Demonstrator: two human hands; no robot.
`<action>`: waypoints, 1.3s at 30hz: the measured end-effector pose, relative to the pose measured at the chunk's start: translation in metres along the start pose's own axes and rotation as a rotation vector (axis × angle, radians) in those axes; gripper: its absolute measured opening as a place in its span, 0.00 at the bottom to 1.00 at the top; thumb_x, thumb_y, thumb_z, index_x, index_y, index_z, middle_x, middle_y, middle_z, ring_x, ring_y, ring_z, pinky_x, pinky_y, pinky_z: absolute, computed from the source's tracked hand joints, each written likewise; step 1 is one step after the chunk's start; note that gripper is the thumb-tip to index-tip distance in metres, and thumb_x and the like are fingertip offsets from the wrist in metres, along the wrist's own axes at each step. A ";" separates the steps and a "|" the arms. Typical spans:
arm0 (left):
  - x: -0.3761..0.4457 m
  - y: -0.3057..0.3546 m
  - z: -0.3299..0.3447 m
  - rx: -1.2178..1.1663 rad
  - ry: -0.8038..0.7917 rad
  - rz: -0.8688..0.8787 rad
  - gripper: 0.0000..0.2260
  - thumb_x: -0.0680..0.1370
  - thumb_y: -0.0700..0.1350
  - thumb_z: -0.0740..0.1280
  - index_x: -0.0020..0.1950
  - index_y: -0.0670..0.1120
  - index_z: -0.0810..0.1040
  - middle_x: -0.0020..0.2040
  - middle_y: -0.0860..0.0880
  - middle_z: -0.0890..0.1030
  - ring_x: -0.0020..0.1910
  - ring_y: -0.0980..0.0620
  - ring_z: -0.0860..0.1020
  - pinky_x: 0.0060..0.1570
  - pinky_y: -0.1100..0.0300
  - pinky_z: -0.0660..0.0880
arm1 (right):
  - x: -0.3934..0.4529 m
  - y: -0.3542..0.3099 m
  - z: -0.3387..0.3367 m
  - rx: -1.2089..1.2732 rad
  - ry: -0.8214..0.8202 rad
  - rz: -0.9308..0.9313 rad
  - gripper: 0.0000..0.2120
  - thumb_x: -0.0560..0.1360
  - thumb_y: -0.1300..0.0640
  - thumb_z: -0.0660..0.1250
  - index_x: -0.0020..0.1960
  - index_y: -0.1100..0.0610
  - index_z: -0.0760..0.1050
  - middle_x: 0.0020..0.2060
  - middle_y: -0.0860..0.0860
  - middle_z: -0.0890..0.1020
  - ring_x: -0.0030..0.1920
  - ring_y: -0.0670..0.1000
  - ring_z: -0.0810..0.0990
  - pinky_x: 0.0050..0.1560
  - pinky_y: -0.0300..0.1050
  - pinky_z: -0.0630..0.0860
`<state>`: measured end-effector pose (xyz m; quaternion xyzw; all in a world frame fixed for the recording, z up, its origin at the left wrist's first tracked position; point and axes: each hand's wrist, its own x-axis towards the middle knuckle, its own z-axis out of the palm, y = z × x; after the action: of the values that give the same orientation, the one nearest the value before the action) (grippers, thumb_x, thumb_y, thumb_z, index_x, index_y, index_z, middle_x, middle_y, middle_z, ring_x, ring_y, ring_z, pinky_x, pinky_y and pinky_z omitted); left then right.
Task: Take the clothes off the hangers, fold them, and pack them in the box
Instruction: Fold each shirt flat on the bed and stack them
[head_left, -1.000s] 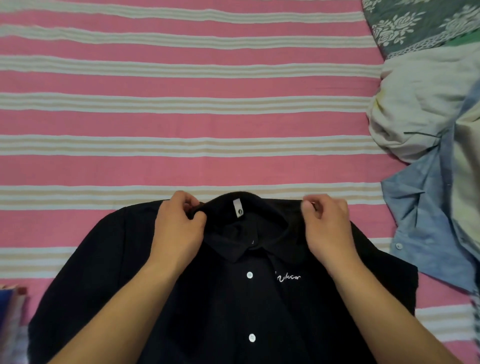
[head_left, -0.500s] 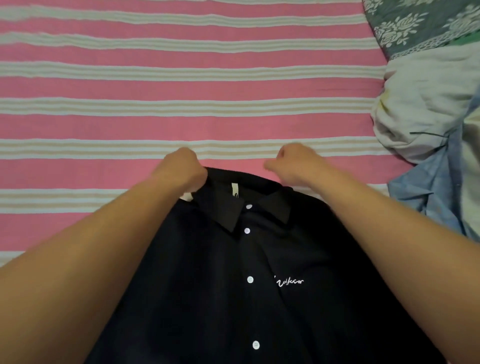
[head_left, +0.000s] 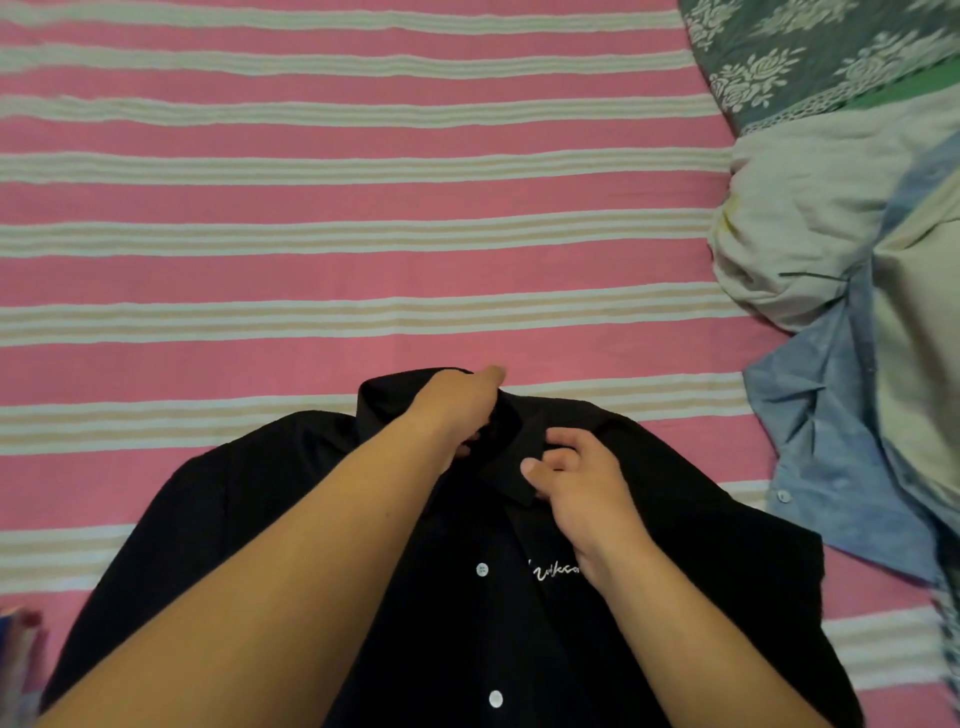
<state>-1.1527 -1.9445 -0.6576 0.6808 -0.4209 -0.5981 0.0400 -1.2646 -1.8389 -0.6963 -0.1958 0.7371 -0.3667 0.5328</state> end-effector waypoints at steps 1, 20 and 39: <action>0.001 0.000 0.003 -0.018 0.002 -0.001 0.17 0.82 0.55 0.63 0.52 0.42 0.81 0.51 0.44 0.84 0.52 0.45 0.81 0.56 0.49 0.79 | -0.004 0.002 0.000 -0.013 -0.030 -0.021 0.17 0.76 0.61 0.73 0.62 0.49 0.75 0.48 0.49 0.85 0.50 0.49 0.85 0.57 0.49 0.81; -0.004 -0.040 -0.108 0.817 0.032 0.470 0.20 0.77 0.42 0.66 0.65 0.60 0.78 0.74 0.51 0.65 0.75 0.48 0.60 0.74 0.46 0.62 | 0.042 -0.056 0.016 -1.057 0.087 -0.333 0.31 0.77 0.41 0.65 0.73 0.54 0.62 0.61 0.52 0.73 0.56 0.55 0.76 0.49 0.50 0.75; -0.101 -0.164 0.019 0.858 0.466 0.608 0.30 0.80 0.52 0.66 0.81 0.54 0.61 0.81 0.39 0.55 0.80 0.38 0.52 0.78 0.45 0.52 | -0.048 0.055 -0.225 -0.770 0.410 -0.102 0.12 0.76 0.50 0.67 0.44 0.58 0.82 0.41 0.57 0.84 0.48 0.60 0.82 0.50 0.52 0.76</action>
<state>-1.0755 -1.7678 -0.6761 0.5985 -0.7827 -0.1696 0.0221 -1.4510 -1.6951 -0.6697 -0.3395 0.9000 -0.1222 0.2446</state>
